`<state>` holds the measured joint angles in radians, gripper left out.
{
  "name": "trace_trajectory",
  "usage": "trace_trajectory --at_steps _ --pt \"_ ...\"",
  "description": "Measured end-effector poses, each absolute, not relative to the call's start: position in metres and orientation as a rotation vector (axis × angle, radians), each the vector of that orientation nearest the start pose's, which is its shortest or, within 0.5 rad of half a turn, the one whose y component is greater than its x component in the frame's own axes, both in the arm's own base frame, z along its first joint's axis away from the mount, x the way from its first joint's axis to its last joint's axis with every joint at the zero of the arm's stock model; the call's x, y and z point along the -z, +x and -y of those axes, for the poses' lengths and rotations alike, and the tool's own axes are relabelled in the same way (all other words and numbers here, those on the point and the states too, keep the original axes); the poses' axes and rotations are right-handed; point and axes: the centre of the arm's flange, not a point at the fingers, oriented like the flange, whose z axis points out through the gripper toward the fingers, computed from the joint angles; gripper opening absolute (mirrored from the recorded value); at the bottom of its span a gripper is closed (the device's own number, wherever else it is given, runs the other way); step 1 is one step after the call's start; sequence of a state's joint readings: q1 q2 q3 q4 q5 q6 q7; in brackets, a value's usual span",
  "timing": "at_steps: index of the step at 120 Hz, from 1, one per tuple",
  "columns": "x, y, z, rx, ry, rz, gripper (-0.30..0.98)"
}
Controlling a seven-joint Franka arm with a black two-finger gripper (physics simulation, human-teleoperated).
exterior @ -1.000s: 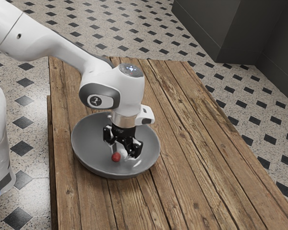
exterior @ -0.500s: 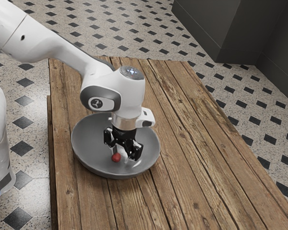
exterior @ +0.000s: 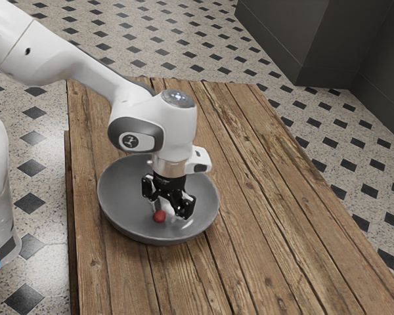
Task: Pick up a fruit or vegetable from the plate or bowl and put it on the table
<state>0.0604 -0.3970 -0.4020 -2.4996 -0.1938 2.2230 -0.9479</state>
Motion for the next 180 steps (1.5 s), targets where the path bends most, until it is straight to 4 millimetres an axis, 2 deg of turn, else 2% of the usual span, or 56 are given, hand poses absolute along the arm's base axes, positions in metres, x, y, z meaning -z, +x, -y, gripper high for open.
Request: trace_trajectory --at_steps 32,68,99,124,142,164,168,180 --pt "-0.427 0.393 0.157 0.142 -2.992 1.159 0.33" --pt "-0.423 0.388 0.155 0.131 -2.985 1.19 0.33" --pt "-0.423 0.388 0.155 0.132 -2.979 1.203 0.17" --pt "-0.426 0.388 0.155 0.152 -2.971 1.209 0.16" --pt "-0.437 0.389 0.16 0.211 -2.968 1.177 0.16" --pt "-0.475 0.415 0.175 0.36 -2.982 1.088 0.15" --pt "-0.481 0.424 0.182 0.378 -2.989 1.062 0.15" --pt "-0.501 0.469 0.203 0.442 -3.018 0.965 0.14"
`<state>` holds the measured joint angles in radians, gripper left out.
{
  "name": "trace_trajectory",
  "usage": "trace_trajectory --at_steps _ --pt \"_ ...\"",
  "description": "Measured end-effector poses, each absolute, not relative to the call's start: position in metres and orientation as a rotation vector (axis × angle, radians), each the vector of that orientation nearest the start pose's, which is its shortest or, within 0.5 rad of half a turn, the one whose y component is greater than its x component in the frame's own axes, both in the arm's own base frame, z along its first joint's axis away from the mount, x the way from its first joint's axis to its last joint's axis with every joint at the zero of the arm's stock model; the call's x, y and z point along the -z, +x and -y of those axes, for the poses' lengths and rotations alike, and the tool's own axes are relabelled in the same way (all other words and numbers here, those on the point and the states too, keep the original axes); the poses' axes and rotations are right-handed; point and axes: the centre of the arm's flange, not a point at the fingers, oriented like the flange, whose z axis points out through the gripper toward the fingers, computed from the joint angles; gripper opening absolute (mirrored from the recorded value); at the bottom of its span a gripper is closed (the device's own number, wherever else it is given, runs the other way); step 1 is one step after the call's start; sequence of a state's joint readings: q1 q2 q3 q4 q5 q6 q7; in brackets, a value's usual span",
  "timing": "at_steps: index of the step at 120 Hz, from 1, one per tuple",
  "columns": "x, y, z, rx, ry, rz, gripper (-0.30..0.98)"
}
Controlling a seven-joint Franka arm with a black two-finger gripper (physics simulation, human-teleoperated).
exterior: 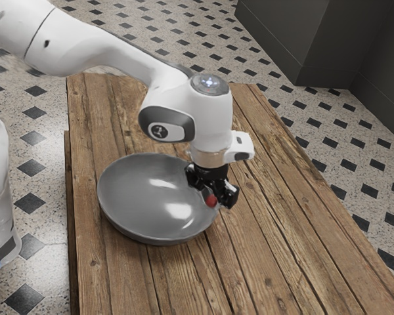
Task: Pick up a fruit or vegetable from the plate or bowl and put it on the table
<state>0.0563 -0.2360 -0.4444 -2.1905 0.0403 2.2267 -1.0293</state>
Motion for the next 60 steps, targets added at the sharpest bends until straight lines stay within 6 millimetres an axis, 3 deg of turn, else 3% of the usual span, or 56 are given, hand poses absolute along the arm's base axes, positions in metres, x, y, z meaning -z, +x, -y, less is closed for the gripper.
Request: trace_trajectory --at_steps 12,35,54,60 --pt "-0.514 0.504 0.221 0.531 -3.028 0.86 0.15" --pt "-0.503 0.563 0.249 0.598 -3.052 0.74 0.14" --pt "-0.484 0.589 0.255 0.606 -3.057 0.718 0.15" --pt "-0.483 0.588 0.263 0.615 -3.065 0.702 0.28"
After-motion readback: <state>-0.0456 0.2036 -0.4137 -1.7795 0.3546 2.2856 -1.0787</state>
